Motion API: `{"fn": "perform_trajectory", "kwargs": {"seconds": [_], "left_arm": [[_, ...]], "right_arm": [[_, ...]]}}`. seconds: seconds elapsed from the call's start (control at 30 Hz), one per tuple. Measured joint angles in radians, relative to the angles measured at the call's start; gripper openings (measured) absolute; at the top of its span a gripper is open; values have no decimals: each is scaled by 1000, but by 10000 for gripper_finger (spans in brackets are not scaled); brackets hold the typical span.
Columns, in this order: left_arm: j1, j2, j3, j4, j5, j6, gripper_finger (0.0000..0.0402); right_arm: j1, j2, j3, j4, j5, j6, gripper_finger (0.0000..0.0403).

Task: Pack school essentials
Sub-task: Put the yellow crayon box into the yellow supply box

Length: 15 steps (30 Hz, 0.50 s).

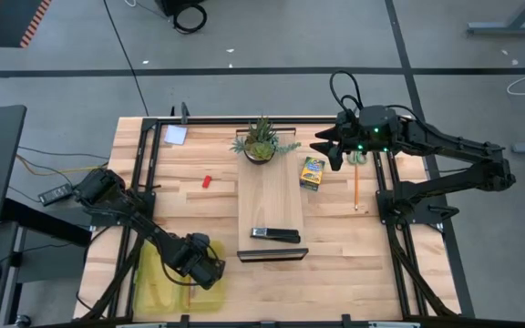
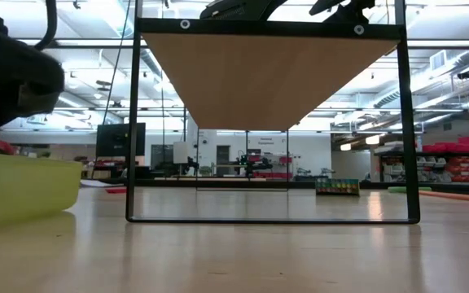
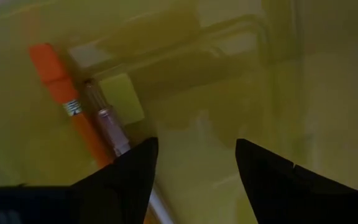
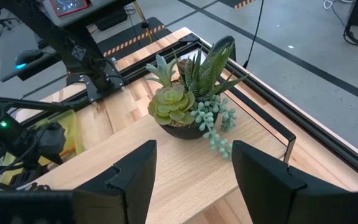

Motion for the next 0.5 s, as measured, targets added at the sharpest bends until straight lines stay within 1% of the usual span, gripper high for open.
{"fn": "perform_trajectory", "kwargs": {"seconds": [0.23, 0.33, 0.5], "left_arm": [[0, 0, 0, 3, 66, 69, 227], [2, -20, 4, -4, 57, 75, 219], [1, -81, 13, -31, 38, 130, 200]], "right_arm": [[0, 0, 0, 0, 0, 0, 216], [0, 0, 0, -1, 0, 0, 216], [0, 0, 0, 0, 0, 1, 216]]}}
